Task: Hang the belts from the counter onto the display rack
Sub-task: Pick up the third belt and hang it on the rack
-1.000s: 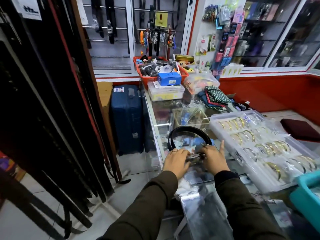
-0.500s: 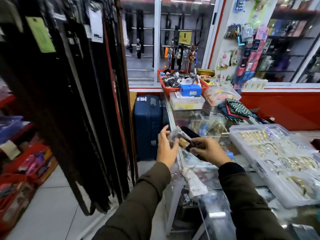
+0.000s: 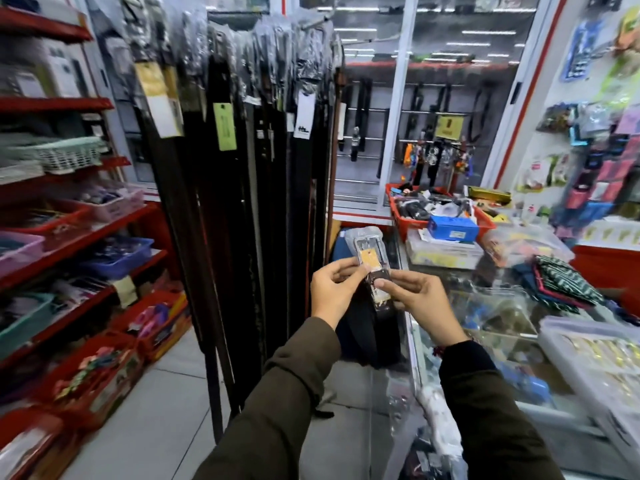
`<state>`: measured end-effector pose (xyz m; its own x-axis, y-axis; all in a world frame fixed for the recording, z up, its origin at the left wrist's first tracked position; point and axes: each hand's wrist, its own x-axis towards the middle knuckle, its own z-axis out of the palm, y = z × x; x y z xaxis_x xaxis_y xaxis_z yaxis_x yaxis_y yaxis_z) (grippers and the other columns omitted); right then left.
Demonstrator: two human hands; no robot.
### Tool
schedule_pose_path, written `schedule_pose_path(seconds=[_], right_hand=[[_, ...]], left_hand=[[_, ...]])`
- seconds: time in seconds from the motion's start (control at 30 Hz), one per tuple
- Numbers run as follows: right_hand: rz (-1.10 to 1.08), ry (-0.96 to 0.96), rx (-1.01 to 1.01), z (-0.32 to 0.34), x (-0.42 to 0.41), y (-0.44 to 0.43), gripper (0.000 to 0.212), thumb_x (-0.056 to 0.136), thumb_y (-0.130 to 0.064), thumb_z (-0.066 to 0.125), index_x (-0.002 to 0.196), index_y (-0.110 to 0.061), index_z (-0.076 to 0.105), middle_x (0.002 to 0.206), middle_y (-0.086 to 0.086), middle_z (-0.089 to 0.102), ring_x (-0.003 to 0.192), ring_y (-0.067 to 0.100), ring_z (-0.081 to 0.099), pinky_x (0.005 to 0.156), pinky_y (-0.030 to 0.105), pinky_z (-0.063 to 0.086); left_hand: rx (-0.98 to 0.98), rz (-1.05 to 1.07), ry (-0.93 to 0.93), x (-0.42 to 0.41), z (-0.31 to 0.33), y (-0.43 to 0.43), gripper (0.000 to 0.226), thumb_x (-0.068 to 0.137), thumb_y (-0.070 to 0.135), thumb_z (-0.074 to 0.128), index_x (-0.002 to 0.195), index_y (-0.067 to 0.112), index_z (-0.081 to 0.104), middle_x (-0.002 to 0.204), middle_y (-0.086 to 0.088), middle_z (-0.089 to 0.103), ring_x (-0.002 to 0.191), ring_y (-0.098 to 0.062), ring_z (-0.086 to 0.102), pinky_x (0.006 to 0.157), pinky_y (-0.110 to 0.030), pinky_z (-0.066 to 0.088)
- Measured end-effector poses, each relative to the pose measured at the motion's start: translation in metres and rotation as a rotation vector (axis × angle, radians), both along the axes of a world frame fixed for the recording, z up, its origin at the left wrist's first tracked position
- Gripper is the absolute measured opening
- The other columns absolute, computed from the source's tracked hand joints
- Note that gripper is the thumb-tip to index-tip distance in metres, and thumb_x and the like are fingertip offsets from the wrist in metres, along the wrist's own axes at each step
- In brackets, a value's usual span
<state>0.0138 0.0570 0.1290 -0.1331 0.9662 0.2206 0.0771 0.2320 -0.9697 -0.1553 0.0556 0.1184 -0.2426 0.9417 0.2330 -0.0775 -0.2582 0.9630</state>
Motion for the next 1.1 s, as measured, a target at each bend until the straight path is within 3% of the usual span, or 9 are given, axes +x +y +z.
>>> schedule_pose_path(seconds=[0.13,0.27,0.43,0.57,0.67,0.83,0.97,1.1], right_hand=[[0.114,-0.074,0.044,0.011,-0.017,0.010,0.057,0.062,-0.069,0.083,0.089,-0.019,0.081,0.079,-0.005,0.075,0.079,0.006,0.072,0.067,0.024,0.061],[0.258,-0.058,0.113,0.033,-0.031,0.015,0.044,0.059,-0.060,0.088,0.092,-0.032,0.081,0.090,-0.004,0.082,0.086,0.007,0.077,0.073,0.025,0.063],[0.282,0.141,0.209,0.067,-0.060,0.025,0.041,0.066,-0.033,0.090,0.102,-0.016,0.081,0.099,0.009,0.082,0.098,0.024,0.078,0.079,0.032,0.065],[0.280,0.226,0.279,0.105,-0.082,0.031,0.029,0.079,-0.019,0.084,0.107,-0.012,0.080,0.101,0.009,0.082,0.100,0.022,0.078,0.076,0.028,0.064],[0.287,0.263,0.323,0.128,-0.093,0.031,0.020,0.083,-0.014,0.081,0.100,-0.023,0.082,0.098,0.003,0.083,0.098,0.018,0.078,0.072,0.021,0.061],[0.291,0.359,0.393,0.164,-0.098,0.028,0.025,0.085,-0.013,0.078,0.093,-0.036,0.083,0.095,-0.004,0.083,0.093,0.011,0.078,0.074,0.019,0.061],[0.317,0.415,0.387,0.193,-0.098,0.029,0.026,0.088,-0.006,0.074,0.088,-0.030,0.083,0.090,-0.005,0.083,0.086,0.006,0.078,0.067,0.017,0.059],[0.341,0.474,0.358,0.212,-0.100,0.032,0.019,0.091,-0.002,0.070,0.101,-0.017,0.077,0.094,0.001,0.083,0.082,0.009,0.078,0.070,0.025,0.064]], left_hand=[[0.061,0.042,-0.023,-0.020,0.030,-0.005,0.025,0.085,0.017,0.082,0.109,0.012,0.076,0.097,-0.011,0.078,0.094,-0.021,0.074,0.086,-0.044,0.062],[0.133,0.095,-0.024,-0.036,0.067,-0.010,0.032,0.086,0.014,0.082,0.116,0.008,0.075,0.106,-0.016,0.079,0.105,-0.031,0.075,0.090,-0.051,0.062],[0.210,0.125,-0.119,-0.055,0.111,-0.019,0.029,0.087,0.016,0.081,0.114,0.007,0.077,0.103,-0.012,0.081,0.100,-0.025,0.078,0.082,-0.041,0.065],[0.231,0.120,-0.126,-0.067,0.141,-0.026,0.020,0.090,0.025,0.077,0.102,0.010,0.080,0.092,-0.008,0.082,0.085,-0.018,0.079,0.065,-0.023,0.062],[0.277,0.119,-0.118,-0.075,0.158,-0.027,0.028,0.092,0.023,0.074,0.111,0.003,0.077,0.103,-0.014,0.081,0.097,-0.026,0.078,0.074,-0.027,0.064],[0.383,0.065,-0.049,-0.078,0.192,-0.026,0.023,0.095,0.017,0.071,0.117,0.011,0.075,0.104,-0.003,0.081,0.097,-0.015,0.078,0.076,-0.023,0.062],[0.422,0.061,0.028,-0.072,0.220,-0.017,0.024,0.095,0.018,0.072,0.118,0.023,0.074,0.111,-0.007,0.080,0.104,-0.014,0.075,0.085,-0.030,0.062],[0.447,0.048,-0.042,-0.070,0.241,-0.007,0.023,0.093,0.015,0.074,0.116,0.017,0.074,0.091,0.006,0.082,0.085,-0.003,0.076,0.070,-0.022,0.061]])
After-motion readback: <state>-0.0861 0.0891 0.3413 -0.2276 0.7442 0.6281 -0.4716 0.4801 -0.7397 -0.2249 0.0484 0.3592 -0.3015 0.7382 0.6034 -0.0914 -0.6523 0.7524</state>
